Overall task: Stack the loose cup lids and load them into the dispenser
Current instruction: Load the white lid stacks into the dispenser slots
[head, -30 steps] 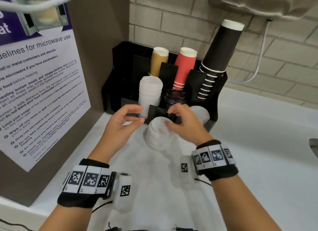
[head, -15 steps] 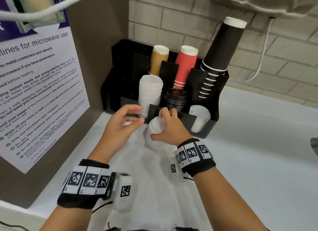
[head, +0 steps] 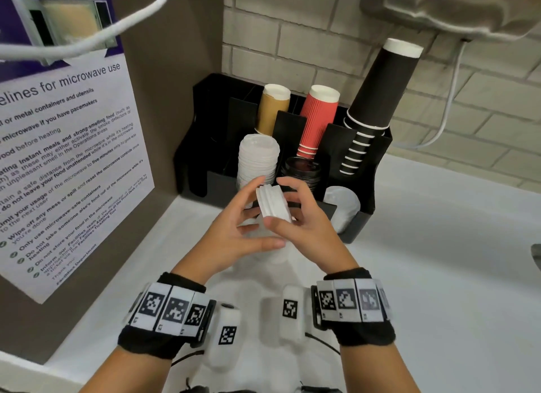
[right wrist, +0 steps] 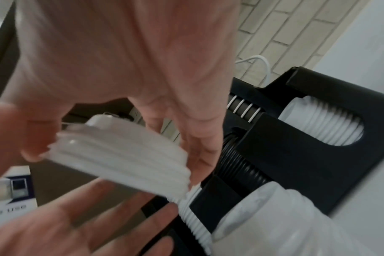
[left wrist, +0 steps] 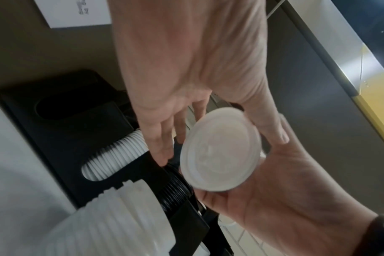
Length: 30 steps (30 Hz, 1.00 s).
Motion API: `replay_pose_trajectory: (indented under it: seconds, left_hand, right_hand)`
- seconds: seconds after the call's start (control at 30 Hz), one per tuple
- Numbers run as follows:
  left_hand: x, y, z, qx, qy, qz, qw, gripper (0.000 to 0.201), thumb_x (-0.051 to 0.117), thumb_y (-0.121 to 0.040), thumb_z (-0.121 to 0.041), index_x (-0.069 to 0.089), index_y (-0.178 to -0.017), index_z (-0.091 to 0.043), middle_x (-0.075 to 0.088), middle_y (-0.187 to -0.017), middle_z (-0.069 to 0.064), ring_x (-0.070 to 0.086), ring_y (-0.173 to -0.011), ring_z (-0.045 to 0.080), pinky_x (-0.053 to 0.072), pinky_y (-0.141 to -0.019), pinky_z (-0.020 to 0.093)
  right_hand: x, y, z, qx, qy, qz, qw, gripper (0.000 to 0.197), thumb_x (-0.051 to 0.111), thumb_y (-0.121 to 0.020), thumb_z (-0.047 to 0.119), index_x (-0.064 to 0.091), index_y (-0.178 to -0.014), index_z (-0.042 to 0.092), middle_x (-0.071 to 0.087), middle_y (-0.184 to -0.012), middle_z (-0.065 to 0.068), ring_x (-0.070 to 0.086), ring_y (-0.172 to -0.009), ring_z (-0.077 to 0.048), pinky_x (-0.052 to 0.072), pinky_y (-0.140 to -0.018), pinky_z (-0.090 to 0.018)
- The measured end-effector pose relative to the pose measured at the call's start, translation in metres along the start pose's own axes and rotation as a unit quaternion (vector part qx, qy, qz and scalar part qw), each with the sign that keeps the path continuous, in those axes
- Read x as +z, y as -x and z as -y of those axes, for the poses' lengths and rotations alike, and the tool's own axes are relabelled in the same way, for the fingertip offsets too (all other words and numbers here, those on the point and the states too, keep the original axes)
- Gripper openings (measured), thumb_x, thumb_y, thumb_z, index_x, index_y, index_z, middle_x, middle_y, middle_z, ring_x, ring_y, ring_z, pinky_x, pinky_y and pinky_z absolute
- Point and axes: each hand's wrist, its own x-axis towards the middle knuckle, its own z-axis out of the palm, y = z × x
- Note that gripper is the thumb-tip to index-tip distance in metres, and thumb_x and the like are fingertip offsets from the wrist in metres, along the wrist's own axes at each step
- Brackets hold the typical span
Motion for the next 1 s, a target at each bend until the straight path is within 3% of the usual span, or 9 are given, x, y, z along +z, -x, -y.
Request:
replay_pose_trajectory:
  seconds: [0.1, 0.27, 0.43, 0.53, 0.73, 1.0]
  left_hand:
    - [-0.001, -0.002, -0.002, 0.012, 0.012, 0.009, 1.0, 0.098, 0.093, -0.061, -0.021, 0.042, -0.142, -0.041, 0.05, -0.141, -0.007, 0.055, -0.126, 0.015, 0.053, -0.097, 0.035]
    - [-0.003, -0.003, -0.004, 0.016, 0.021, 0.045, 0.999, 0.094, 0.089, -0.059, -0.026, 0.045, -0.14, -0.043, 0.049, -0.141, -0.012, 0.054, -0.127, 0.018, 0.056, -0.09, 0.039]
    - [-0.001, -0.006, -0.004, 0.015, 0.015, 0.059, 0.998, 0.095, 0.09, -0.06, -0.024, 0.043, -0.141, -0.042, 0.047, -0.144, -0.01, 0.052, -0.129, 0.019, 0.055, -0.093, 0.049]
    - [0.001, -0.007, -0.003, 0.009, 0.008, 0.048, 0.999, 0.097, 0.09, -0.058, -0.026, 0.043, -0.141, -0.041, 0.048, -0.143, -0.011, 0.051, -0.13, 0.02, 0.051, -0.096, 0.055]
    - [0.001, -0.009, -0.002, 0.001, 0.02, 0.038, 0.999, 0.098, 0.09, -0.055, -0.025, 0.045, -0.14, -0.04, 0.05, -0.141, -0.008, 0.052, -0.129, 0.018, 0.054, -0.093, 0.051]
    - [0.001, -0.01, 0.0, -0.004, 0.02, 0.049, 0.999, 0.1, 0.09, -0.054, -0.024, 0.042, -0.141, -0.039, 0.05, -0.142, -0.01, 0.05, -0.131, 0.015, 0.052, -0.098, 0.046]
  right_hand:
    - [-0.005, 0.006, 0.006, 0.004, -0.04, 0.041, 0.998, 0.064, 0.074, -0.073, 0.033, 0.045, -0.128, 0.047, 0.059, -0.122, 0.006, 0.061, -0.11, -0.013, 0.053, -0.092, -0.034]
    - [-0.021, 0.009, 0.007, 0.0, -0.048, 0.095, 0.994, 0.065, 0.078, -0.077, 0.023, 0.047, -0.132, 0.043, 0.059, -0.125, 0.01, 0.06, -0.115, -0.015, 0.05, -0.099, -0.038]
    - [-0.026, 0.01, 0.004, 0.005, -0.074, 0.084, 0.994, 0.066, 0.082, -0.072, 0.016, 0.051, -0.128, 0.036, 0.061, -0.124, 0.007, 0.063, -0.111, -0.016, 0.054, -0.089, -0.032]
    - [-0.023, 0.009, 0.002, 0.0, -0.076, 0.059, 0.995, 0.067, 0.086, -0.068, 0.019, 0.053, -0.123, 0.035, 0.061, -0.124, 0.004, 0.061, -0.115, -0.015, 0.053, -0.094, -0.038]
    - [-0.019, 0.007, -0.004, -0.002, -0.058, 0.029, 0.998, 0.069, 0.088, -0.06, 0.033, 0.052, -0.119, 0.038, 0.061, -0.122, 0.006, 0.06, -0.114, -0.014, 0.05, -0.098, -0.044]
    - [-0.017, 0.008, -0.004, -0.013, -0.045, 0.028, 0.998, 0.063, 0.086, -0.069, 0.02, 0.052, -0.119, 0.035, 0.063, -0.115, 0.01, 0.062, -0.107, -0.01, 0.055, -0.089, -0.035]
